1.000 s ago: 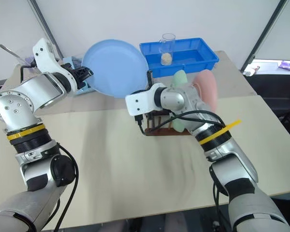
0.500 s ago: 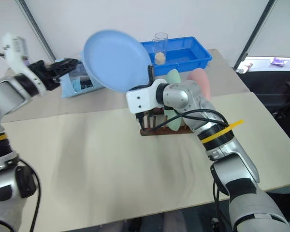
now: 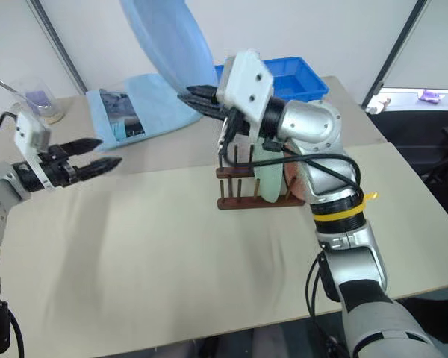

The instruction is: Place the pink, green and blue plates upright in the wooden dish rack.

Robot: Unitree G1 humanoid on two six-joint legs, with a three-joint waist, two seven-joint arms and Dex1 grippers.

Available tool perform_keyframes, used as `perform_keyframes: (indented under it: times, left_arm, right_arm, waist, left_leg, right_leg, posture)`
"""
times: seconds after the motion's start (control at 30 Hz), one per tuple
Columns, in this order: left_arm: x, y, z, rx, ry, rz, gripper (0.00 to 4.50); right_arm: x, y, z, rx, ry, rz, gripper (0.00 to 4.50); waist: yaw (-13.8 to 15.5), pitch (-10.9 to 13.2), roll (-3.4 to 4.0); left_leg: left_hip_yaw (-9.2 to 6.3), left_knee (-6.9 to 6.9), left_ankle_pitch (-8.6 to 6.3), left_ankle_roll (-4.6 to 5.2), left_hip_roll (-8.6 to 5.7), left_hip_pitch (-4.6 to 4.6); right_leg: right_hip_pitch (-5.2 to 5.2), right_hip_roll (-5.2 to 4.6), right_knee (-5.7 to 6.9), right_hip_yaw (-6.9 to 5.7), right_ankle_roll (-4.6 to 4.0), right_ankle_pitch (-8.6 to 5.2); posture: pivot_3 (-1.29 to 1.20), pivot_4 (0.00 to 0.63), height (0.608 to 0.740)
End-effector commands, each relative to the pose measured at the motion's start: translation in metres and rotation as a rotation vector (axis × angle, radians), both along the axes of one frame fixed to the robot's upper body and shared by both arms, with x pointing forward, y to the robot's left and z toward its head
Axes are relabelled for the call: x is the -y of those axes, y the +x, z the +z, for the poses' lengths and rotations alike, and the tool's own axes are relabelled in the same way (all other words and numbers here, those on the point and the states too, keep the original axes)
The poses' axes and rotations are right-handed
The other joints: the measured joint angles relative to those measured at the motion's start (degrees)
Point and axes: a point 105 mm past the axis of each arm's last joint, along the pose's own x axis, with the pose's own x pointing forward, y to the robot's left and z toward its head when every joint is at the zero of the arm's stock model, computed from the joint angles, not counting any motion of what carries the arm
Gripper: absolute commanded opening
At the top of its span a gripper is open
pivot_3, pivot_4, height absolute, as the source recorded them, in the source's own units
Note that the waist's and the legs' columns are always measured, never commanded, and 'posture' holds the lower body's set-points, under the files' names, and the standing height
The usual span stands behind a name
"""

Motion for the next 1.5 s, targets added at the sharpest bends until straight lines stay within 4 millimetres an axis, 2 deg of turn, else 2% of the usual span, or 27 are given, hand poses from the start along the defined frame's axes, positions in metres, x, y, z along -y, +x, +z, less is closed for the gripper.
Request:
perform_keyframes:
  times: [0.03, 0.17, 0.27, 0.47, 0.57, 1.0, 1.5]
  left_arm:
    - [0.018, -0.013, 0.006, 0.061, 0.043, -0.115, 4.14]
    - [0.033, -0.029, -0.004, 0.038, 0.057, -0.209, 4.14]
    - [0.044, -0.038, -0.012, 0.015, 0.067, -0.261, 4.14]
    - [0.052, -0.040, -0.014, 0.008, 0.070, -0.305, 4.14]
    - [0.059, -0.045, -0.016, 0.003, 0.092, -0.357, 4.14]
    - [0.070, -0.054, -0.014, 0.006, 0.100, -0.426, 4.14]
    - [0.084, -0.061, -0.006, 0.030, 0.066, -0.486, 4.14]
  right_arm:
    - [0.018, -0.019, 0.013, -0.139, 0.118, 0.069, 0.00]
    - [0.033, -0.039, 0.009, -0.332, 0.198, 0.112, 0.00]
    - [0.033, -0.058, 0.002, -0.424, 0.206, 0.142, 0.00]
    - [0.033, -0.068, -0.012, -0.563, 0.258, 0.128, 0.00]
    - [0.036, -0.062, -0.025, -0.611, 0.263, 0.080, 0.00]
    - [0.047, -0.043, -0.050, -0.719, 0.269, 0.000, 0.00]
    - [0.056, -0.024, -0.063, -0.852, 0.296, -0.081, 0.00]
  waist:
    - [0.41, 0.00, 0.00]
    - [0.72, 0.01, 0.02]
    - [0.83, 0.02, 0.03]
    - [1.15, 0.02, 0.04]
    - [1.70, 0.02, 0.04]
    - [2.26, 0.02, 0.03]
    - [2.27, 0.02, 0.03]
  left_leg:
    - [0.00, -0.01, 0.00, 0.01, 0.00, 0.00]
    - [0.00, -0.02, -0.03, 0.05, 0.01, -0.04]
    - [0.01, -0.03, -0.03, 0.05, 0.01, -0.04]
    - [0.07, 0.00, -0.03, 0.05, 0.01, 0.02]
    - [0.10, 0.00, -0.04, 0.06, 0.00, 0.08]
    - [0.15, 0.00, -0.04, 0.07, 0.00, 0.04]
    - [0.15, 0.00, -0.04, 0.08, 0.02, 0.02]
  right_leg:
    - [0.00, 0.00, -0.02, 0.00, 0.00, 0.00]
    - [-0.04, -0.02, 0.00, 0.03, 0.00, 0.00]
    - [-0.04, -0.02, 0.00, 0.04, 0.00, 0.00]
    - [-0.01, -0.03, -0.03, 0.10, 0.00, 0.00]
    - [0.01, -0.03, -0.02, 0.12, 0.00, 0.00]
    - [-0.01, -0.05, -0.05, 0.12, 0.00, 0.00]
    - [0.05, -0.02, -0.49, 0.10, 0.00, 0.00]
  posture:
    - [0.00, 0.150, 0.740]
    - [0.00, 0.150, 0.740]
    - [0.00, 0.150, 0.740]
    - [0.00, 0.150, 0.740]
    - [0.00, 0.150, 0.740]
    - [0.00, 0.150, 0.740]
    - [0.00, 0.150, 0.740]
